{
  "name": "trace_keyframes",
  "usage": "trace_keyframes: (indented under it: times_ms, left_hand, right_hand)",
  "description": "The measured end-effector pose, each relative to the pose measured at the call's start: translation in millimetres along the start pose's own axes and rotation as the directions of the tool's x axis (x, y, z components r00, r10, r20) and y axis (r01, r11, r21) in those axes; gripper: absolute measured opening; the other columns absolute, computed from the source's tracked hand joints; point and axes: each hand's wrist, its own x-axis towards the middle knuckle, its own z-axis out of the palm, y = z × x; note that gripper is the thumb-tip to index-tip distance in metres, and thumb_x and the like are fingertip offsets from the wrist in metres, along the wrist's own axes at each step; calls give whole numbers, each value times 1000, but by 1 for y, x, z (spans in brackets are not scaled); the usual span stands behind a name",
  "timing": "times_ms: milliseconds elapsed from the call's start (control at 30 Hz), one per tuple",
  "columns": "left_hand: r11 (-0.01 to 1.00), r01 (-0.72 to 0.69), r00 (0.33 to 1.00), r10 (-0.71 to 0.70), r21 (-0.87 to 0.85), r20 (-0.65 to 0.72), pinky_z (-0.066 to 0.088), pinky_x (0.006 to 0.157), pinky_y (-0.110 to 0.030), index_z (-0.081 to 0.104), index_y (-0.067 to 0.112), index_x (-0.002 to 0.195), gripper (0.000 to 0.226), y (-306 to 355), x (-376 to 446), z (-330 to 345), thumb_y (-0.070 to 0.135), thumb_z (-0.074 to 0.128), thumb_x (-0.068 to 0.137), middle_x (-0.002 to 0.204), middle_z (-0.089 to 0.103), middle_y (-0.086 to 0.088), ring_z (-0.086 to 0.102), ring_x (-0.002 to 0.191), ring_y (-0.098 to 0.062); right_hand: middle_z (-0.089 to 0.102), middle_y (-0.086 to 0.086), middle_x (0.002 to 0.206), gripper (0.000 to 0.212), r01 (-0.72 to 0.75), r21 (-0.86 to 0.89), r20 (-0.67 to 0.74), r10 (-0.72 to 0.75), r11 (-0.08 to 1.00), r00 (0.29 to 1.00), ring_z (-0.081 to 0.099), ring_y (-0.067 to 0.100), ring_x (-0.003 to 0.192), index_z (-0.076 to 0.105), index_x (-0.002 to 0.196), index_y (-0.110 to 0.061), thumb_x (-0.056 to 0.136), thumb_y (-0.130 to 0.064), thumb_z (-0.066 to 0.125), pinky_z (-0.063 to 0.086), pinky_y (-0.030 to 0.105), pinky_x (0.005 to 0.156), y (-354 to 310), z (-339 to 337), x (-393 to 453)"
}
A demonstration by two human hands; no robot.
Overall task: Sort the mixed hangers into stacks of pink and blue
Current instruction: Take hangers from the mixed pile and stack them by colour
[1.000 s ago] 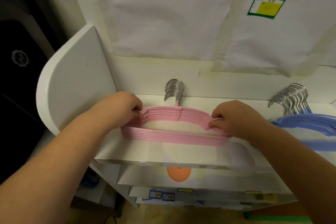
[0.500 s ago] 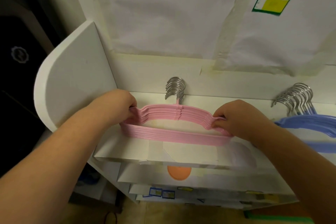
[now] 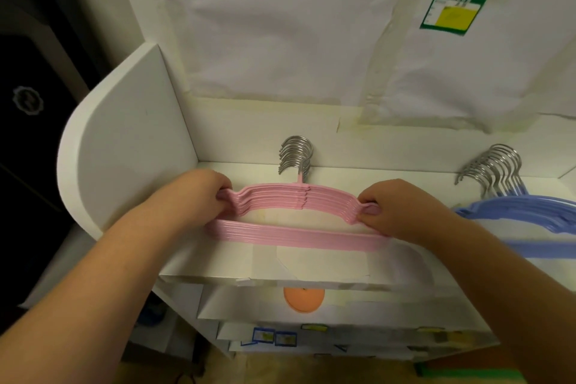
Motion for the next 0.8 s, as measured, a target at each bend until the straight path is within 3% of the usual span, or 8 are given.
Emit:
trace_keyframes:
  times_ms: [167,333,500,667,800]
  left_hand:
    - [993,15,1000,-17,-121,-11,46,72,-27,68,28,101,19,7,-6,8,33,63,84,95,69,4,61,84,-18]
    - [972,22,998,-34,-233,-49,50,91,-33,58,31,123,45,28,-18,-7,42,61,80,114,63,10,63,97,-10]
    - [987,-133,958,104,-93,-267,50,84,-36,60,31,121,48,87,-37,-14,48,50,77,114,61,6,61,101,-20]
    - [966,-250,944,229,-61,-239,49,82,-35,60,35,112,41,151,-44,-9,50,43,78,107,61,12,58,101,-16]
    - [949,-314,923,294,-44,-250,49,81,-33,60,35,116,36,208,-48,1,46,50,84,110,60,14,58,103,-15]
  right_hand:
    - [62,-7,73,22,-56,69,56,53,996,997,56,9,70,66,83,-25,88,-44,58,40,22,62,-1,-1,-7]
    - [64,-15,94,42,-89,186,-21,95,978,995,59,2,85,67,107,-28,79,-59,61,51,27,81,7,-22,-30]
    - [58,-19,99,37,-107,172,-195,141,979,971,58,1,88,63,116,-29,84,-46,66,52,28,84,26,-35,-66]
    - [56,-16,101,30,-182,187,-252,226,965,941,55,6,91,62,115,-29,87,-41,62,46,27,84,56,-35,-123]
    - [58,-16,104,31,-235,186,-278,280,954,919,57,7,95,63,115,-29,86,-40,63,45,25,83,100,-32,-171]
